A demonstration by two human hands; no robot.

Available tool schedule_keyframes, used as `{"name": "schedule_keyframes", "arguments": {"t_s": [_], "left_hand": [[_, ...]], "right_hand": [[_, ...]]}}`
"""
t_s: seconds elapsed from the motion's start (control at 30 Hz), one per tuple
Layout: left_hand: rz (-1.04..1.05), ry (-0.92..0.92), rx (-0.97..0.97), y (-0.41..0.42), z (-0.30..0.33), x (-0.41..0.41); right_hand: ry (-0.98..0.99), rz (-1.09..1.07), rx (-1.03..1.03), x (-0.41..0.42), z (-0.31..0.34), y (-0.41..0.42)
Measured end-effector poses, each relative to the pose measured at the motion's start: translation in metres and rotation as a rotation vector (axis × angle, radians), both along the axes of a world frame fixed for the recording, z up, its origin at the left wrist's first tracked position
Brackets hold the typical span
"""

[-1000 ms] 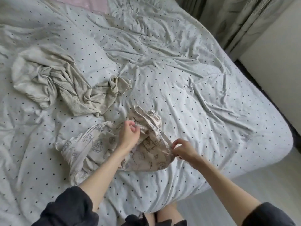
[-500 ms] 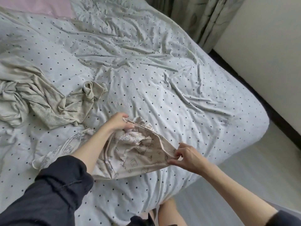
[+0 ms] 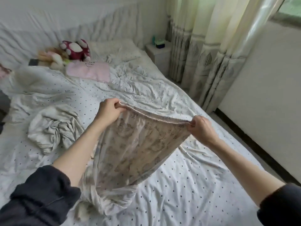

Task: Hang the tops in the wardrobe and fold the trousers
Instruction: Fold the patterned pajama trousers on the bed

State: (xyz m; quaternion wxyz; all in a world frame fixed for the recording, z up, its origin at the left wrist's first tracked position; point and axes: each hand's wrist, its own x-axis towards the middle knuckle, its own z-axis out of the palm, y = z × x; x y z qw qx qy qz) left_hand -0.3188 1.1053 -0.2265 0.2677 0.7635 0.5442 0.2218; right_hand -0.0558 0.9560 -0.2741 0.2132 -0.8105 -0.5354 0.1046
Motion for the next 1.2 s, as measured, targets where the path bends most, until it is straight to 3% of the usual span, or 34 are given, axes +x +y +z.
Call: {"name": "schedule_keyframes", "arguments": {"t_s": [0.27,0.37,0.53,0.67,0.8,0.93,1.0,1.07,1.13,1.2], "left_hand": [[0.172,-0.286,0.326,0.003,0.151,0.040],[0.178,-0.302,0.434,-0.006,0.194,0.053],[0.204,-0.476,0.467,-0.011,0.225,0.054],[0.150,-0.609,0.546,-0.020,0.247,0.054],[0.081,-0.593,0.532,-0.018,0.262,0.052],[0.094,-0.637,0.536,-0.012,0.256,0.041],[0.022,-0.490,0.425,-0.016,0.245,0.040],[-0.058,-0.382,0.260,-0.023,0.227,0.035],[-0.082,-0.437,0.023,-0.029,0.208,0.026],[-0.107,-0.445,-0.179,-0.027,0.187,0.015]], "right_hand": [[0.124,0.002,0.474,0.060,0.188,0.054],[0.133,-0.039,0.598,0.071,0.242,0.062],[0.160,-0.005,0.702,0.079,0.273,0.056],[0.317,-0.001,0.905,0.078,0.290,0.053],[0.281,0.032,0.939,0.079,0.302,0.049],[0.185,0.191,0.789,0.073,0.301,0.051],[0.215,0.229,0.700,0.072,0.293,0.053],[0.530,0.269,0.589,0.077,0.274,0.051],[0.867,0.318,0.359,0.085,0.250,0.044],[0.981,0.357,0.141,0.093,0.224,0.040]]}}
